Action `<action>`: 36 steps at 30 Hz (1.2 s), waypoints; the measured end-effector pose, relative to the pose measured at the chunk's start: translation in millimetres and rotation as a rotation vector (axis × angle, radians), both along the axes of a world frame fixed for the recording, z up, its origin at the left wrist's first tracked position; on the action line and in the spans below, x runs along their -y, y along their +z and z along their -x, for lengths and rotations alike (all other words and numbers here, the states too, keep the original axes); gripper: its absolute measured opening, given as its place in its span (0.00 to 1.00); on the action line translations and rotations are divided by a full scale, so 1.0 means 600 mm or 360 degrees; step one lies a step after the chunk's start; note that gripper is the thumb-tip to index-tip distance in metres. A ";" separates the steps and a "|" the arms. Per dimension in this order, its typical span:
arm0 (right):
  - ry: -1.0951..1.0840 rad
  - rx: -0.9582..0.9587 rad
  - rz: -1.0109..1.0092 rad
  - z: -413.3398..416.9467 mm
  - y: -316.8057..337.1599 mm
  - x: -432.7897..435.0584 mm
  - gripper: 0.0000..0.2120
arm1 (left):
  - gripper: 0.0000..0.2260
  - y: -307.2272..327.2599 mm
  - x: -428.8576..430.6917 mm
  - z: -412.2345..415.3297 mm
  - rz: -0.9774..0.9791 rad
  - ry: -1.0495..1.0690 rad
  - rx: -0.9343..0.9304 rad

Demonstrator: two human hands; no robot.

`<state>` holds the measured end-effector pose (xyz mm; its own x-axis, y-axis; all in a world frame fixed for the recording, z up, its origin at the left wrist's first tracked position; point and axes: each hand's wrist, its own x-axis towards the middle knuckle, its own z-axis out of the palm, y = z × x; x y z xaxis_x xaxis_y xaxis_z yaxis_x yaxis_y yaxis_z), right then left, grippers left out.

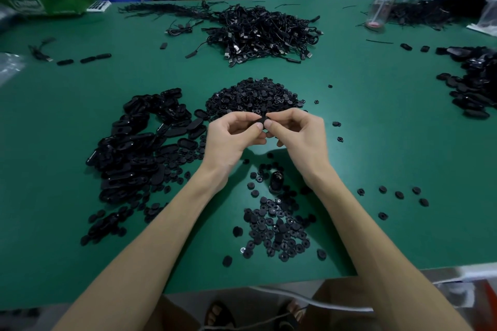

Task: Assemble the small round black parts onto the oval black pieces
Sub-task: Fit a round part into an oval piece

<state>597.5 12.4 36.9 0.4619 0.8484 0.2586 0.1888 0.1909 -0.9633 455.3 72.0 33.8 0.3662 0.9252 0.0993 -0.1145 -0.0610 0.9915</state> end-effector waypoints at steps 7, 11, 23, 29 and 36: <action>-0.0006 0.0181 -0.0009 0.008 -0.002 0.001 0.04 | 0.06 0.004 0.004 -0.006 -0.0010 0.0068 -0.0055; -0.0057 0.0271 0.0000 0.014 -0.005 0.001 0.04 | 0.07 0.004 0.003 -0.007 -0.0005 0.0083 -0.0045; -0.0062 0.0336 -0.0064 0.010 0.002 0.004 0.10 | 0.08 0.004 -0.011 0.010 -0.0036 -0.0090 0.0027; -0.0265 0.0304 -0.0035 0.007 0.007 0.005 0.08 | 0.07 0.008 -0.024 0.011 -0.0569 0.0207 -0.0357; -0.0778 0.0184 0.0124 -0.022 0.010 0.004 0.10 | 0.13 0.026 -0.104 0.079 -0.0883 0.0855 -0.1450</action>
<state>610.4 9.8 42.6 0.7818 0.5591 0.2761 0.3444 -0.0180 -0.9387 408.1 134.5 49.5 0.0885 0.8943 0.4386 0.7884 -0.3320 0.5179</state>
